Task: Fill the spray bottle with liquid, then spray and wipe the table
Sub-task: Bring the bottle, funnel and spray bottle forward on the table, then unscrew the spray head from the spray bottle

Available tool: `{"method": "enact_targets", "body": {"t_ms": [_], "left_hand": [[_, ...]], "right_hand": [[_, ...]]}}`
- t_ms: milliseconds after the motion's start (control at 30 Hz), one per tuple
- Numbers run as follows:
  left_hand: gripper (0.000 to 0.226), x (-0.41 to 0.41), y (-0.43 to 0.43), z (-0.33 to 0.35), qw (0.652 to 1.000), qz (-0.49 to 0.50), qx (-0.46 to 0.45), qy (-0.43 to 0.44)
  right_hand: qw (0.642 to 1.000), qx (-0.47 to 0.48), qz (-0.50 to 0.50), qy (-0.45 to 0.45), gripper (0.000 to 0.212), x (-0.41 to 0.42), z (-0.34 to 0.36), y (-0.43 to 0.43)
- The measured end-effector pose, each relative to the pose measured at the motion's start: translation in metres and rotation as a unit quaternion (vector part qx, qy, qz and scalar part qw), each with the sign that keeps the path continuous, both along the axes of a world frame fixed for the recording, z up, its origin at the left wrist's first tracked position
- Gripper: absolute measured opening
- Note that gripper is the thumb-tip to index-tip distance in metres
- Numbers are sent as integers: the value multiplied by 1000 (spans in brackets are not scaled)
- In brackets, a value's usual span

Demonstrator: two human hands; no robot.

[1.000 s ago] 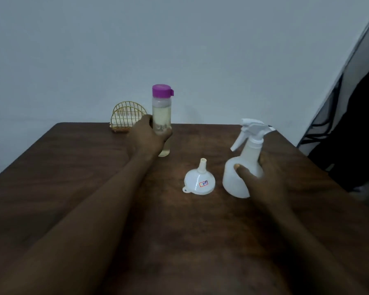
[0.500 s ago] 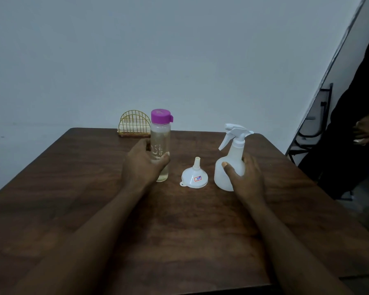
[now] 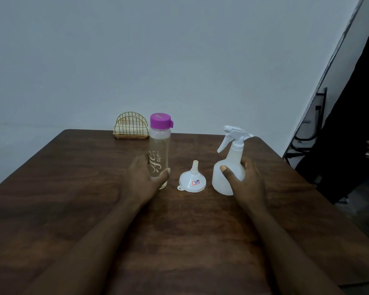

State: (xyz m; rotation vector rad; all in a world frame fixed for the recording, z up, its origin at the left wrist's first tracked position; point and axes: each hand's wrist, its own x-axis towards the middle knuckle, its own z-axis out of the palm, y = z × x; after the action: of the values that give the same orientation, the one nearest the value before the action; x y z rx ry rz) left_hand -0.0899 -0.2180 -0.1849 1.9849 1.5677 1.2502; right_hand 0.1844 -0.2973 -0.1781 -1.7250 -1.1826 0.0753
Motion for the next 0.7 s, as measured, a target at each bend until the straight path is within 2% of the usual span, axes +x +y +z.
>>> {"method": "enact_targets", "body": {"t_ms": [133, 367, 433, 567, 700], "left_hand": [[72, -5, 4, -3, 999, -34, -22, -18], [60, -4, 4, 0, 999, -30, 4, -45], [64, -3, 4, 1, 997, -40, 6, -62], [89, -3, 1, 5, 994, -44, 4, -104], [78, -5, -1, 8, 993, -50, 6, -109]], "right_hand": [[1000, 10, 3, -4, 70, 1, -2, 2], [993, 117, 0, -15, 88, 3, 6, -3], [987, 158, -17, -31, 80, 3, 8, -5], [971, 225, -52, -56, 61, -1, 13, -7], [953, 276, -22, -123, 45, -20, 18, -9]]}}
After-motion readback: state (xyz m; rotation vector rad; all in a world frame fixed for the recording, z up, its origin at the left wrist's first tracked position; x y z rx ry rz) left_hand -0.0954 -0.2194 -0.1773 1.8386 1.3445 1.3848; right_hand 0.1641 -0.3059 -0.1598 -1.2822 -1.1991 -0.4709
